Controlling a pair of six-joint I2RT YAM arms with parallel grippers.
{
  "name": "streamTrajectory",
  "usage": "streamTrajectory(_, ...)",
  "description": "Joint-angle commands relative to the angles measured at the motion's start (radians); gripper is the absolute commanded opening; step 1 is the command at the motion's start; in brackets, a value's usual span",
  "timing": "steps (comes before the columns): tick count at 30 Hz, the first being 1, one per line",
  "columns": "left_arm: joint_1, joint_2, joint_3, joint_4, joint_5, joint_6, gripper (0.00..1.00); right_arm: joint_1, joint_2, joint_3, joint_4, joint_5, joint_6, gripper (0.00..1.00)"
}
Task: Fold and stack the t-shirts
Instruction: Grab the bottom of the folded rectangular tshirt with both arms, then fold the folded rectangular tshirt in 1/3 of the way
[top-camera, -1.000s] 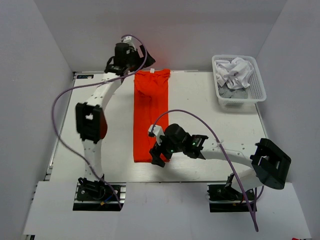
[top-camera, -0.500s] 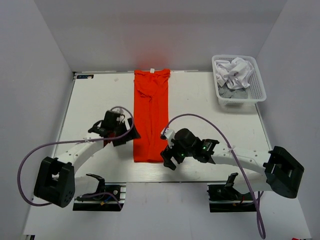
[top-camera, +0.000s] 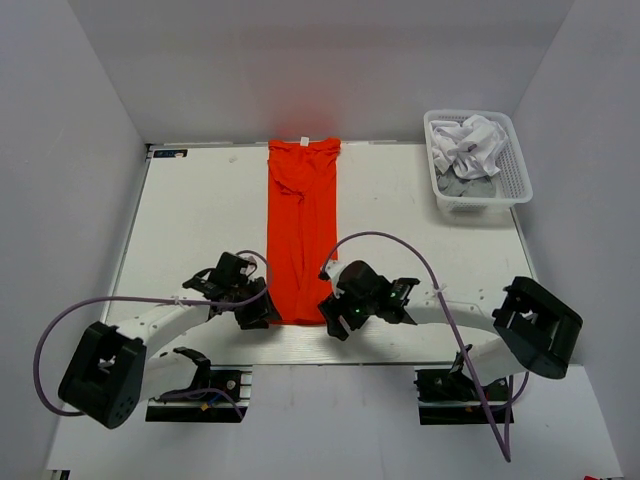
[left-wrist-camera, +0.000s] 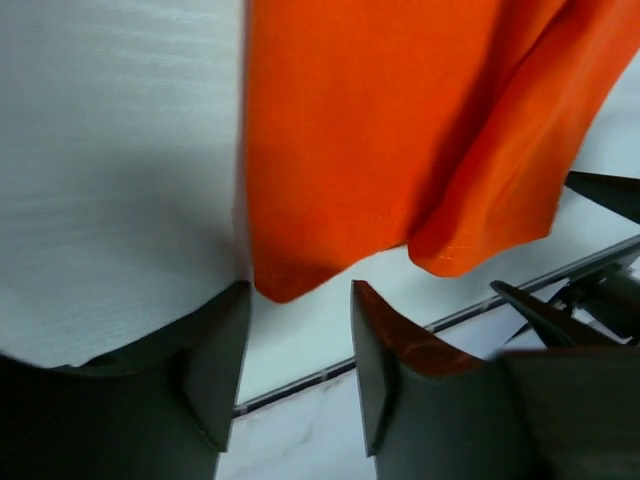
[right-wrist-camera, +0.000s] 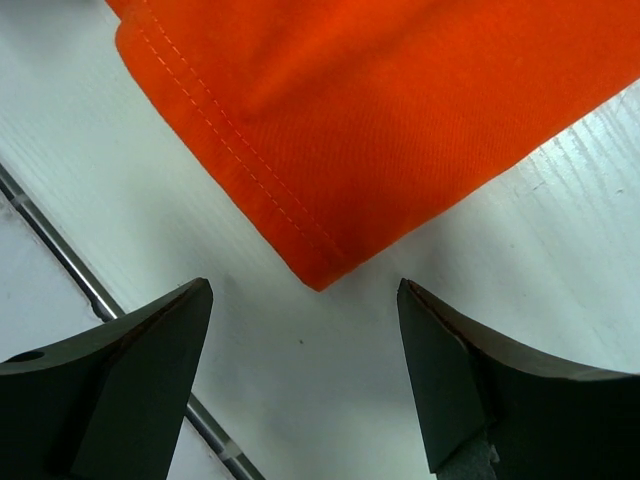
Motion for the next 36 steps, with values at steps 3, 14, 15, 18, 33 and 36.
streamTrajectory(3,-0.023,0.136,0.001,0.016,-0.089,0.003,0.44,-0.001,0.039,-0.012,0.063,-0.014,0.051,0.76)
streamTrajectory(14,-0.023,0.265,0.091,0.034,-0.183,0.048,0.0,-0.005,0.107,0.034,0.118,0.064,0.084,0.01)
streamTrajectory(15,-0.023,0.265,0.091,0.035,-0.167,0.048,0.0,-0.007,0.109,0.037,0.117,0.112,0.087,0.0)
streamTrajectory(18,-0.023,0.239,0.11,0.035,-0.176,0.048,0.0,-0.021,0.089,0.048,0.123,0.134,0.087,0.0)
streamTrajectory(33,0.005,0.211,0.421,0.079,-0.306,0.079,0.0,-0.094,0.133,0.28,0.176,0.4,0.035,0.0)
streamTrajectory(36,0.014,0.3,0.536,0.079,-0.395,0.079,0.0,-0.149,0.183,0.366,0.205,0.42,0.02,0.0)
